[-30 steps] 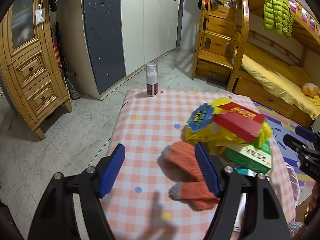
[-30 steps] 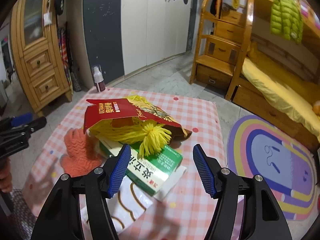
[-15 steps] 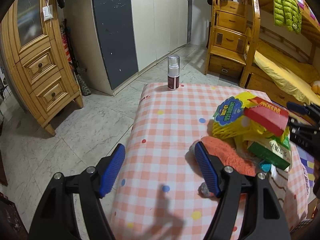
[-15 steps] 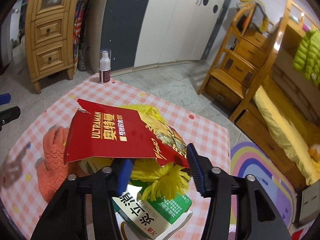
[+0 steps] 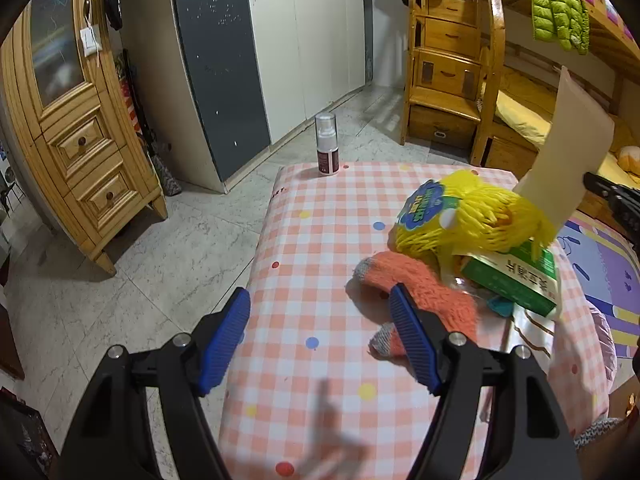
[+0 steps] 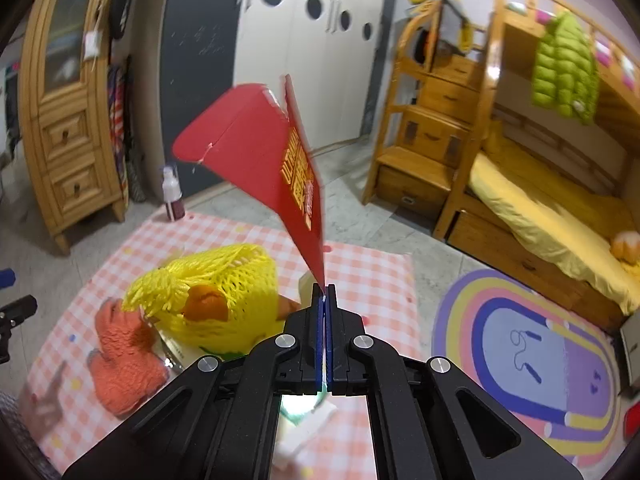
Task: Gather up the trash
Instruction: 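Grasp the red snack box with the right tool and lift it, then grasp the orange glove with the left tool while the right tool holds the red box, then drop glove and red box into the pink bin, opening both tools, then grasp the orange peel from the yellow foam net with the right tool, then grasp the yellow foam net with the left tool while the right tool holds the peel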
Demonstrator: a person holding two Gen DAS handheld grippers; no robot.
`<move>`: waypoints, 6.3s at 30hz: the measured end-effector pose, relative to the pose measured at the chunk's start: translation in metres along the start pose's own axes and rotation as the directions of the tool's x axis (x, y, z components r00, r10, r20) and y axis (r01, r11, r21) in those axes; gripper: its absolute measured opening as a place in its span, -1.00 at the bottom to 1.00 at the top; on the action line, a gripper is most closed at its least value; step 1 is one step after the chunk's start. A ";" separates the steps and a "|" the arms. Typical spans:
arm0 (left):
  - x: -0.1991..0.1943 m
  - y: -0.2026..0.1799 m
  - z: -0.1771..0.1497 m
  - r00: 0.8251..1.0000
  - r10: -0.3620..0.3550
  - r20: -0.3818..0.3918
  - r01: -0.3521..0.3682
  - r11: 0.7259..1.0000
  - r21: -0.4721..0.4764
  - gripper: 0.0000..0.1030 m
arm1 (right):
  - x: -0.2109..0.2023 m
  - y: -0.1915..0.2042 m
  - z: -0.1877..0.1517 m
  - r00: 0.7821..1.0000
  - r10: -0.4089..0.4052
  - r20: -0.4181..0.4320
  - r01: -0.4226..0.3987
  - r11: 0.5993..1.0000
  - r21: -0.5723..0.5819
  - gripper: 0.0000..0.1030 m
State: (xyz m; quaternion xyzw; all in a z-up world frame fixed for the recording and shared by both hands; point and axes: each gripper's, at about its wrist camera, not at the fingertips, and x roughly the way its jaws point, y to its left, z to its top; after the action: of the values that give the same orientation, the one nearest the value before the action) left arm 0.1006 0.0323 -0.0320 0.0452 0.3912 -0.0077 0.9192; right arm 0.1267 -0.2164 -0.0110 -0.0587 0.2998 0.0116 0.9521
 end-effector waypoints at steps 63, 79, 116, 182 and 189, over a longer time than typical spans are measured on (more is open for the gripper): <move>-0.070 -0.205 -0.023 0.857 -0.515 -0.013 0.486 0.801 0.350 -0.65 | -0.175 -0.103 -0.137 0.995 -0.088 -0.037 0.095 0.891 0.443 -1.00; -0.035 -0.375 -0.062 0.755 -0.617 -0.221 0.633 0.600 0.490 -0.62 | -0.158 -0.200 -0.216 0.935 -0.273 -0.226 0.354 0.747 0.563 -0.99; -0.051 -0.224 -0.033 0.897 -0.442 0.002 0.413 0.840 0.353 0.24 | -0.157 -0.124 -0.163 0.986 -0.110 -0.122 0.157 0.847 0.507 -0.51; 0.053 -0.007 0.026 0.990 -0.139 0.005 0.139 0.990 0.009 0.51 | 0.014 0.068 0.010 0.980 0.170 -0.099 -0.163 0.984 0.077 -0.51; 0.031 -0.021 0.017 0.986 -0.163 0.027 0.161 0.985 0.060 0.51 | -0.025 0.055 -0.013 0.967 0.233 -0.106 -0.220 0.968 0.124 -0.51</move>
State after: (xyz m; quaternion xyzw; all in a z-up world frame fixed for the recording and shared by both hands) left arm 0.1332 0.0105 -0.0445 0.0395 0.3786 -0.0942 0.9199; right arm 0.0955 -0.1633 -0.0133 0.0284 0.3613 0.1002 0.9266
